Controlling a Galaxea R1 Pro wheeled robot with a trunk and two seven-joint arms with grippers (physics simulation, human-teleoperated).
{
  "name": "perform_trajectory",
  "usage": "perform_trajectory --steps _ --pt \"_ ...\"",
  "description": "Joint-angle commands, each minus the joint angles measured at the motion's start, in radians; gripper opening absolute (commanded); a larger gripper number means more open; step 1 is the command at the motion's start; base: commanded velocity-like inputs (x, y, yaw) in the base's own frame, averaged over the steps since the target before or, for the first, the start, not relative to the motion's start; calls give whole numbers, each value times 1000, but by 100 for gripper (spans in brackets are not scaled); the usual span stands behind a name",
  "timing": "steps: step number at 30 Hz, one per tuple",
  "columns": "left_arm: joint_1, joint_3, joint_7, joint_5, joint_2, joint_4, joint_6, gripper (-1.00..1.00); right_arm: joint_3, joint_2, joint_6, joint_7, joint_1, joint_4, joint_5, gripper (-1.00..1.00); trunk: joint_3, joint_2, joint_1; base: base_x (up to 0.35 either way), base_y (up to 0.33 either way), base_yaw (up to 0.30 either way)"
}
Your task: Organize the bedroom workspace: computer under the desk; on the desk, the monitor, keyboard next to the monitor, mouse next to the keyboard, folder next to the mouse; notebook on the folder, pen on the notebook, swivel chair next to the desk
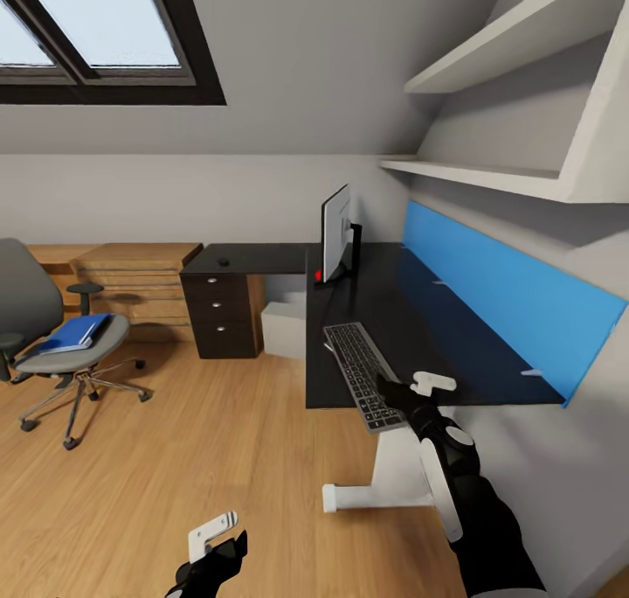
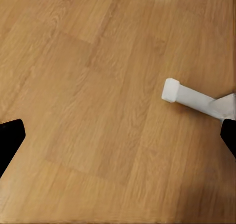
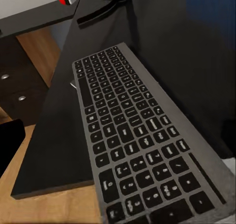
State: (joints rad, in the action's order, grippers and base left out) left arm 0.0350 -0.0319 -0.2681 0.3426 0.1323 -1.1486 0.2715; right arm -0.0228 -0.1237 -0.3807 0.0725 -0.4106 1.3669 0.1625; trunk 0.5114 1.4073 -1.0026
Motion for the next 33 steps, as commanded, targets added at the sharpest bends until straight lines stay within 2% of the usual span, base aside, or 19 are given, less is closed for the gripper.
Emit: perform_trajectory --steps 1,12,21,33 --pt "0 -2 -8 10 0 -2 3 100 0 -1 -4 6 -1 1 10 100 0 1 1 -329 0 -154" --pt "0 -2 -8 10 0 -2 3 100 0 -1 -4 6 -1 -1 11 100 -14 1 1 -331 0 -151" --pt "0 -2 -8 10 0 -2 3 100 0 -1 -4 6 -1 -2 11 100 -16 1 1 -315 0 -30" --pt "0 1 -8 11 1 -48 -26 100 -1 0 -4 6 -1 -2 9 100 -16 1 1 -38 0 -1"
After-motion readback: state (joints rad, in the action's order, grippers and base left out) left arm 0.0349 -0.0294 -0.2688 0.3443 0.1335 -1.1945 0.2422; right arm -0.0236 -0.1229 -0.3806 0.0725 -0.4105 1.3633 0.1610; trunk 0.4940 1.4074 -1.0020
